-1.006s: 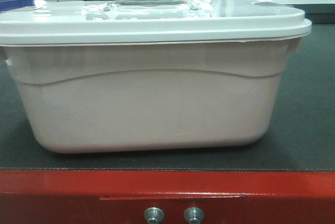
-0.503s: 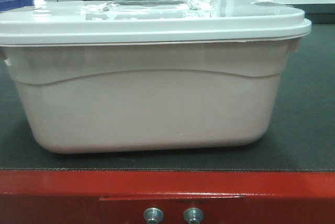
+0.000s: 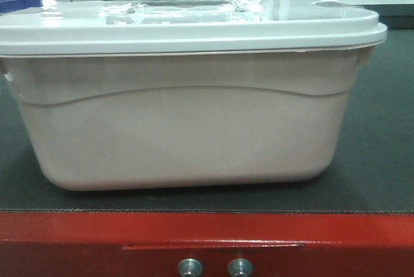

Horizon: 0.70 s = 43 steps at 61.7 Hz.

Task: Grab white bin and place on right shelf
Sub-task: 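Lower both grippers to the short ends of the pink lidded bin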

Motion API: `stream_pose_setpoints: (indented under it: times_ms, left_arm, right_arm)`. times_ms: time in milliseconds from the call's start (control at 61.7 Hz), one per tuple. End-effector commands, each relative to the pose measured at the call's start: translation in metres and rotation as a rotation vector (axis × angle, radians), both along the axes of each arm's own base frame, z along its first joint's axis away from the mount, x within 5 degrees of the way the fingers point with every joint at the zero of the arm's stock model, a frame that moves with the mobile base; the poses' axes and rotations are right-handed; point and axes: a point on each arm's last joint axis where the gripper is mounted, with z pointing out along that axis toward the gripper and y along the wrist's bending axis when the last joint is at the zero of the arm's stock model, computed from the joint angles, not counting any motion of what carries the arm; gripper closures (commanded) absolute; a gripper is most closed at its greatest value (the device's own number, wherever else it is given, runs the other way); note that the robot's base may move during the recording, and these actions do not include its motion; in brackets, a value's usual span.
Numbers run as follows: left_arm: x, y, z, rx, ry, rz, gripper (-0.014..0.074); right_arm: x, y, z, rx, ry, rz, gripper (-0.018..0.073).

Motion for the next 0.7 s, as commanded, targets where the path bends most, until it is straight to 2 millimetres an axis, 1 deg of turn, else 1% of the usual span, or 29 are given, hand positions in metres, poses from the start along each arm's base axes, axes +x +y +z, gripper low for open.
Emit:
stream_pose_setpoints:
  times_ms: [0,49,114,162,178,211,259,357,422,519,568,600,681]
  left_arm:
    - [0.0,0.0,0.045,0.043,-0.045,0.006,0.0709]
    - [0.003,0.0,0.065,0.045,-0.018,0.007,0.0709]
    - [0.014,-0.001,0.085,0.042,0.053,0.005,0.0705]
    - [0.023,-0.001,0.094,0.04,0.111,0.003,0.0692]
    - [0.026,-0.001,0.096,0.038,0.127,0.002,0.0685]
    - [0.034,-0.002,0.102,0.026,0.168,-0.005,0.0662]
    - [0.046,-0.003,0.107,0.024,0.217,-0.007,0.0615]
    - [0.069,-0.006,0.108,0.004,0.298,-0.018,0.0485]
    - [0.084,-0.008,0.103,-0.026,0.352,-0.03,0.0377]
    - [0.099,-0.01,0.096,-0.062,0.413,-0.042,0.0286]
    - [0.106,-0.012,0.091,-0.094,0.444,-0.052,0.0257]
    - [0.109,-0.013,0.09,-0.114,0.465,-0.059,0.024]
    - [0.115,-0.016,0.087,-0.169,0.541,-0.085,0.0185]
  right_arm:
    - [-0.009,-0.001,0.05,0.025,-0.155,-0.003,0.0491]
    - [-0.007,-0.001,0.067,0.024,-0.137,0.002,0.0491]
    - [0.0,0.0,0.09,0.022,-0.098,0.008,0.049]
    - [0.006,0.0,0.103,0.021,-0.08,0.01,0.0483]
    - [0.011,0.001,0.106,0.021,-0.063,0.01,0.0477]
    - [0.019,0.001,0.112,0.021,-0.042,0.011,0.0457]
    - [0.03,0.001,0.119,0.02,-0.01,0.011,0.0404]
    - [0.052,0.001,0.126,0.019,0.062,0.013,0.0277]
    - [0.067,0.002,0.127,0.019,0.115,0.014,0.0142]
    - [0.089,0.002,0.125,0.018,0.189,0.015,-0.0013]
    - [0.098,0.003,0.123,0.02,0.236,0.018,-0.007]
    - [0.103,0.003,0.121,0.028,0.274,0.024,-0.0084]
    - [0.113,0.005,0.123,0.099,0.355,0.049,-0.0069]
